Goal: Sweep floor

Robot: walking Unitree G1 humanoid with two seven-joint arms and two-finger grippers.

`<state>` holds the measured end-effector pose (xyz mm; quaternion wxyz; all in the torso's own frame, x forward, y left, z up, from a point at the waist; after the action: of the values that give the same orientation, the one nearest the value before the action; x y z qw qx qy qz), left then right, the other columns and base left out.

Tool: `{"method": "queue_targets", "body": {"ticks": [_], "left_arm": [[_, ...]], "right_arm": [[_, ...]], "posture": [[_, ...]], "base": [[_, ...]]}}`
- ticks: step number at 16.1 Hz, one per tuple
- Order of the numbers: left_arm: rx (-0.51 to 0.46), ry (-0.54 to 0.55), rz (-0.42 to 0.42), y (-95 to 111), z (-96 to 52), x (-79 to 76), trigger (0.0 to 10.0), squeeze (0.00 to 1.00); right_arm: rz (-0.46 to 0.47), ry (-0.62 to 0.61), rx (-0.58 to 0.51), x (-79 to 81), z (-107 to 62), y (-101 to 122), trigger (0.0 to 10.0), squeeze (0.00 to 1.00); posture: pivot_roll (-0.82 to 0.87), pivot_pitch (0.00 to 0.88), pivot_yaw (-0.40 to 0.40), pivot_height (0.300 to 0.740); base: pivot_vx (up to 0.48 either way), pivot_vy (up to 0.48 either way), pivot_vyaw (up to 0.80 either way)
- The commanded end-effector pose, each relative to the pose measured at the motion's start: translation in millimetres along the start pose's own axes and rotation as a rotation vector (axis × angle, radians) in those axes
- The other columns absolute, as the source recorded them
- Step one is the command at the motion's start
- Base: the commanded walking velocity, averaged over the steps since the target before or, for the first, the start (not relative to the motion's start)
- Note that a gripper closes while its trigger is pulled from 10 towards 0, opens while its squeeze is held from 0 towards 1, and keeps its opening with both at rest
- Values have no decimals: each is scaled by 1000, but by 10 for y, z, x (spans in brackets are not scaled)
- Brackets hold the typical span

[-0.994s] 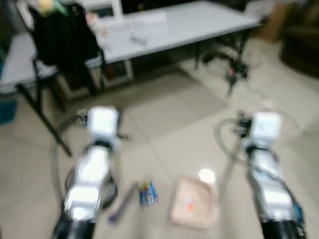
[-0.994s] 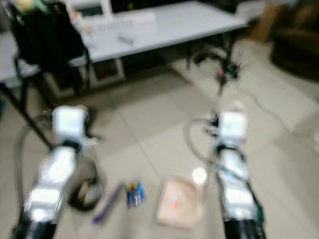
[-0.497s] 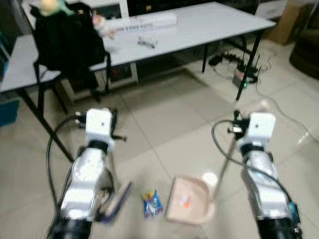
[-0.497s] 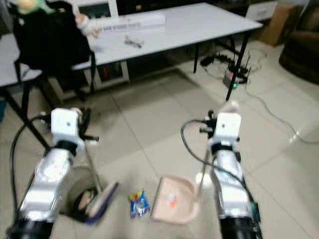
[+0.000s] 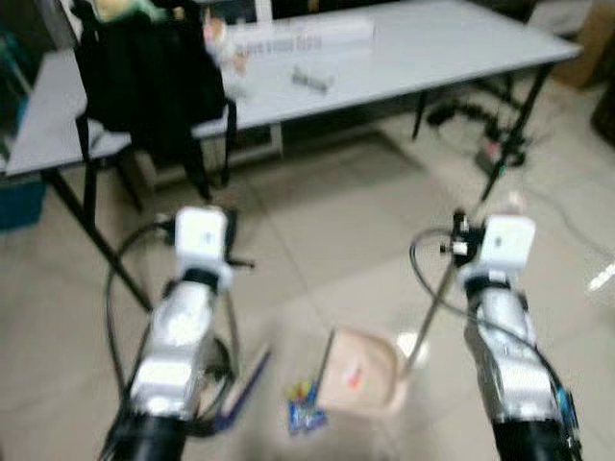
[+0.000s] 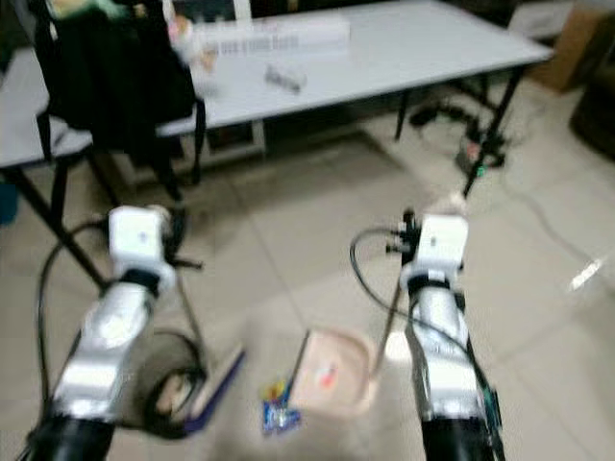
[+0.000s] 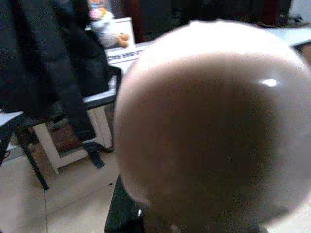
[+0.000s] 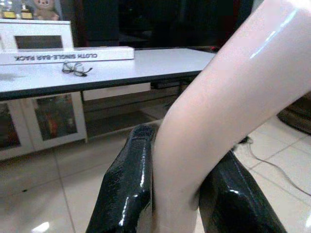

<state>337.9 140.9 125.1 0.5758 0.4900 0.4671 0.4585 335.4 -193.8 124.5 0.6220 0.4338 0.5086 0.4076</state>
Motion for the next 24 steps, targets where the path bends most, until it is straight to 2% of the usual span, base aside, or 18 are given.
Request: {"method": "queue_targets", "body": {"ticks": [1,4,7,9,11,14,17,18,20,24], "left_arm": [[-33,-14,34,51,37,-31,10000,0],[-87,-1,58,35,81,-61,10000,0],[-92,5,61,-69,88,-129,10000,0],[-80,-9,57,-196,36,-210,10000,0],[-96,-29,70,-231,-22,-286,10000,0],[-147,-22,100,-209,14,-361,10000,0],[-191,-12,168,-168,67,-390,10000,0],[-201,-22,198,-171,96,-425,10000,0],[-208,-20,202,-177,119,-453,10000,0],[-216,-5,191,-191,148,-532,10000,0]], "right_arm": [[-31,-21,-24,-82,24,33,10000,0],[-47,-4,-31,-45,60,-8,10000,0],[-88,28,-39,8,65,-93,10000,0],[-146,36,-59,34,72,-126,10000,0],[-149,37,-88,52,66,-84,10000,0],[-162,77,-144,216,148,2,10000,0],[-176,90,-163,340,153,4,10000,0],[-172,97,-155,416,122,-32,10000,0],[-157,114,-150,551,49,-80,10000,0],[-31,83,-118,784,-73,-75,10000,0]], "posture": [[-6,54,42,740],[-6,89,43,740],[-11,138,45,740],[-36,207,39,740],[-42,247,29,740],[-55,315,21,740],[-58,358,13,740],[-53,380,12,740],[-54,384,18,740],[-55,390,19,740]], "base": [[0,0,0],[0,0,0],[0,0,0],[0,0,0],[0,0,0],[0,0,0],[0,0,0],[0,0,0],[0,0,0],[0,0,0]]}}
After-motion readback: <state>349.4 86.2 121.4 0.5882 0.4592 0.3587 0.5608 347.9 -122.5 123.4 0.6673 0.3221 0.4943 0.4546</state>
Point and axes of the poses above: a point about 5 cm out from each wrist's last joint towards the gripper, its own z axis pointing out of the wrist towards the gripper, its own y axis along the axis of the wrist's last joint, x = y × z, the point moved 4 cm from there along z, pointing out of the wrist towards the gripper, and after that the axes turned 13 degrees about -z, right-handed, at the moved point
